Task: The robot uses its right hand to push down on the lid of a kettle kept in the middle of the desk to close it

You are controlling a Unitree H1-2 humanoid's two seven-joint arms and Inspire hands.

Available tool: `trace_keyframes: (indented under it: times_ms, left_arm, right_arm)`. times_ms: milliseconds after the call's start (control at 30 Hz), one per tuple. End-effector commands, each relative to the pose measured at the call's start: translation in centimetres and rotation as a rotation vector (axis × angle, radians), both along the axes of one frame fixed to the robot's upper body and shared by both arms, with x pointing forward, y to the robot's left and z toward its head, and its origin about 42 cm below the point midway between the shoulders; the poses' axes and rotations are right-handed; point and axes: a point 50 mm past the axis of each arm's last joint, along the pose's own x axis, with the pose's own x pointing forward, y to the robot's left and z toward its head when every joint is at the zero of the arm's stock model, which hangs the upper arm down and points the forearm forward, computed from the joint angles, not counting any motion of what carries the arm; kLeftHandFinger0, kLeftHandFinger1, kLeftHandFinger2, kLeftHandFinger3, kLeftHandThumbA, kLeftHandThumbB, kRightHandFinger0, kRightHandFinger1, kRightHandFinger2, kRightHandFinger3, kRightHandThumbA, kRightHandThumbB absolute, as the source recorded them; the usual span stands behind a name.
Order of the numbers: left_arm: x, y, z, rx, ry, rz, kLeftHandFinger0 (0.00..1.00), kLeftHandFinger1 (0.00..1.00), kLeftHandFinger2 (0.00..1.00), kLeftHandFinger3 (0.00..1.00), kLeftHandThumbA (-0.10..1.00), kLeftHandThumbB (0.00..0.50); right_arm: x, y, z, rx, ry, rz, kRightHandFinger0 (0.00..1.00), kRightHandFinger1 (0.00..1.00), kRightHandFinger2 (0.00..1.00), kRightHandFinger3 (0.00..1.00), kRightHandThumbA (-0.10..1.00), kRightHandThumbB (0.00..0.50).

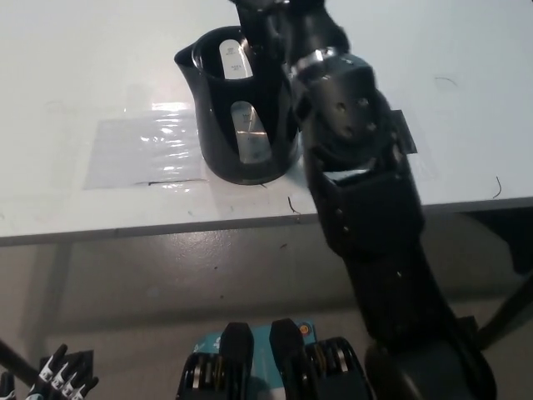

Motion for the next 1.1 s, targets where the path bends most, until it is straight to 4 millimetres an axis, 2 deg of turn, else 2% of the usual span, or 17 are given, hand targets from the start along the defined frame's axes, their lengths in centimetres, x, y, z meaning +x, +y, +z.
trace_keyframes:
  times_ms: [0, 200, 433, 600, 700, 800, 933, 1067]
  left_arm:
    - [-0.2, -0.4, 0.5, -0.002, -0.055, -0.021, 1.00, 1.00, 1.00, 1.00, 1.00, 0.494]
    - [-0.2, -0.5, 0.4, -0.009, -0.055, -0.022, 1.00, 1.00, 1.00, 1.00, 1.00, 0.500]
    - [0.0, -0.5, 0.4, 0.001, -0.061, -0.026, 1.00, 1.00, 1.00, 1.00, 1.00, 0.500]
    - [-0.2, -1.0, -0.1, -0.024, -0.056, -0.019, 1.00, 1.00, 1.00, 1.00, 1.00, 0.500]
    - [-0.5, -1.1, -0.1, -0.035, -0.051, -0.015, 1.00, 1.00, 1.00, 1.00, 1.00, 0.500]
    - [-1.0, -1.2, -0.4, -0.039, -0.047, -0.016, 1.00, 1.00, 1.00, 1.00, 1.00, 0.495]
    - [-0.8, -1.8, -0.4, -0.042, -0.046, -0.027, 1.00, 1.00, 1.00, 1.00, 1.00, 0.491]
    - [-0.9, -2.1, -0.6, -0.049, -0.044, -0.036, 1.00, 1.00, 1.00, 1.00, 1.00, 0.497]
  right_arm:
    - [-0.3, 2.1, 3.1, 0.002, -0.090, -0.006, 1.00, 1.00, 1.00, 1.00, 0.61, 0.125]
    - [-0.2, 2.0, 2.7, 0.007, -0.098, 0.008, 1.00, 1.00, 1.00, 1.00, 0.69, 0.132]
    - [0.5, 1.5, 2.9, 0.010, -0.082, 0.005, 1.00, 1.00, 1.00, 1.00, 0.64, 0.116]
    - [1.6, 1.6, 2.4, 0.007, -0.040, 0.008, 1.00, 1.00, 1.00, 1.00, 0.58, 0.106]
    - [2.1, 1.8, 2.2, 0.001, -0.022, 0.015, 1.00, 1.00, 1.00, 1.00, 0.57, 0.128]
    - [2.2, 2.1, 2.0, -0.006, -0.019, 0.016, 1.00, 1.00, 1.00, 1.00, 0.59, 0.130]
    - [2.3, 2.0, 2.4, 0.014, -0.004, 0.035, 1.00, 1.00, 1.00, 1.00, 0.56, 0.130]
    - [3.2, 2.4, 2.2, 0.015, 0.014, 0.048, 1.00, 1.00, 1.00, 1.00, 0.55, 0.133]
